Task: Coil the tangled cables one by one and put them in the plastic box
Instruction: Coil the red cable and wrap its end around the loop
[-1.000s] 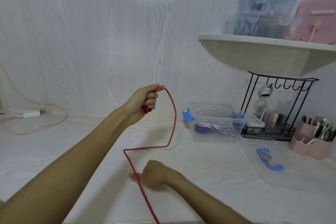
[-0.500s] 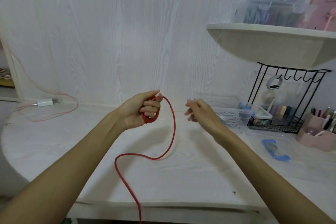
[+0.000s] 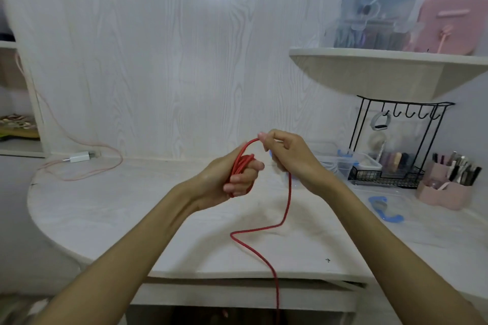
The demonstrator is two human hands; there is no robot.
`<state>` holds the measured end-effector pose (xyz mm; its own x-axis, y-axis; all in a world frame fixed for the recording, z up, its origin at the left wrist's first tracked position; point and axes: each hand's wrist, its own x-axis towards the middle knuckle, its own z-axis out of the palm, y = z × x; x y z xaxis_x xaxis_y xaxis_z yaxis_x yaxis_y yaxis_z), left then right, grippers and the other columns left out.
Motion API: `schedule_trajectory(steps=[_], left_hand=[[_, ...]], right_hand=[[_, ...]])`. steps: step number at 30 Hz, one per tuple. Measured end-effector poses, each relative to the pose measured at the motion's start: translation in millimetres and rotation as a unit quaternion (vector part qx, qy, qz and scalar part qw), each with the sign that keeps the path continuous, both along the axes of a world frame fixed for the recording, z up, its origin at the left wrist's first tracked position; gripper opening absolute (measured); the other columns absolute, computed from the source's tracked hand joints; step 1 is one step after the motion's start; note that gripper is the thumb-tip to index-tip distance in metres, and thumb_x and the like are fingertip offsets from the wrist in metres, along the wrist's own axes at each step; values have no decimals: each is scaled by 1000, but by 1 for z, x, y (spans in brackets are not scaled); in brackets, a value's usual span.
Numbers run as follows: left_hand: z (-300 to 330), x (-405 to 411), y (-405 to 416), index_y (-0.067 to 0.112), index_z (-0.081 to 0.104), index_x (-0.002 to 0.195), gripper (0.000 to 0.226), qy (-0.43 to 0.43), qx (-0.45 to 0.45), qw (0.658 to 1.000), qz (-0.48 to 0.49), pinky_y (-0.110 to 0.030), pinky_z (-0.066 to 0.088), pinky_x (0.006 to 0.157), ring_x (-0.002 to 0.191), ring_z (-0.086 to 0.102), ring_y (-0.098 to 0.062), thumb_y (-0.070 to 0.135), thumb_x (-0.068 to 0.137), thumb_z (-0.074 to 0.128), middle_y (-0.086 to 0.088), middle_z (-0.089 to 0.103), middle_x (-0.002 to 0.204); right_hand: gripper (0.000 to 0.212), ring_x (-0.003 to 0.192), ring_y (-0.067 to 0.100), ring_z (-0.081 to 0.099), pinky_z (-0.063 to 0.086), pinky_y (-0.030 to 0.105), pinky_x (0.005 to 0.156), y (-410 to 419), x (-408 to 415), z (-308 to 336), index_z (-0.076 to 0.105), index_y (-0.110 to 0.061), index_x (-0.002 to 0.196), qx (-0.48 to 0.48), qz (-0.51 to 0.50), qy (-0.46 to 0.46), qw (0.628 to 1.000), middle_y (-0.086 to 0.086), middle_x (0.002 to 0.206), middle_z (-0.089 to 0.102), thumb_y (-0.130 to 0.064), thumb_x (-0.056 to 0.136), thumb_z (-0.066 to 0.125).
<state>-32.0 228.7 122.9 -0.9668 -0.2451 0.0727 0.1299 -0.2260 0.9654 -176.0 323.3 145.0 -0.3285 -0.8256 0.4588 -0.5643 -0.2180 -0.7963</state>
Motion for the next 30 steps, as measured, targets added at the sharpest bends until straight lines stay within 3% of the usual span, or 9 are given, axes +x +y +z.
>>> schedule_trajectory(steps=[5,9,13,16,19,23,26,28,30], left_hand=[[-3,11,35,16,52,67,49,79,119,989,-27,-17,32,38,31,22,-5,44,100,29,9,27,40],[2,25,72,14,55,74,40,153,167,973,-39,-18,36,42,35,23,-6,31,101,30,8,30,47],[13,30,82,12,54,92,25,233,175,955,51,-19,44,58,44,44,-5,19,99,32,7,49,59],[9,25,73,16,55,100,21,168,29,957,233,-24,43,71,63,67,-5,19,101,34,8,71,71],[-7,33,53,17,46,119,28,81,-189,932,299,-24,39,71,91,68,1,23,103,25,13,73,93],[-28,46,23,16,47,118,29,-37,-325,912,247,-27,41,81,89,68,0,27,102,25,15,74,93],[-35,47,15,11,50,102,25,-144,-337,917,157,-19,43,63,68,70,-9,22,101,28,6,75,79],[-40,49,15,7,50,98,28,-216,-356,905,85,-17,39,50,49,60,-9,22,102,27,2,71,67],[-49,52,16,7,54,93,40,-229,-335,914,29,-20,37,48,39,44,-7,31,103,23,0,58,56]], right_hand=[[45,44,3,31,27,19,48,3,9,-25,53,-26,59,3,-38,-26,999,-15,48,37,-64,80,56],[37,51,2,60,45,13,48,3,46,-50,69,-17,66,-24,-12,-150,988,-7,56,67,-22,94,45],[39,59,18,48,36,36,52,-2,83,-70,48,-9,60,25,-178,15,984,3,60,52,-17,95,34],[46,56,18,47,35,29,54,4,105,-86,46,-13,63,72,-180,75,978,3,61,51,-29,101,27],[45,61,18,49,35,28,54,15,111,-81,47,-15,69,160,-134,174,962,0,64,50,-34,103,24],[41,57,13,40,32,26,56,39,96,-57,45,-12,70,260,-37,229,937,-1,65,45,-34,101,30],[40,53,9,36,30,22,54,56,76,-33,50,-21,67,301,29,285,910,-6,62,42,-42,98,38],[41,52,6,34,30,20,55,63,60,-18,51,-23,64,294,49,313,902,-7,59,39,-49,95,43],[43,50,7,29,27,18,54,68,44,-5,55,-21,64,264,52,309,912,-5,57,32,-53,91,48]])
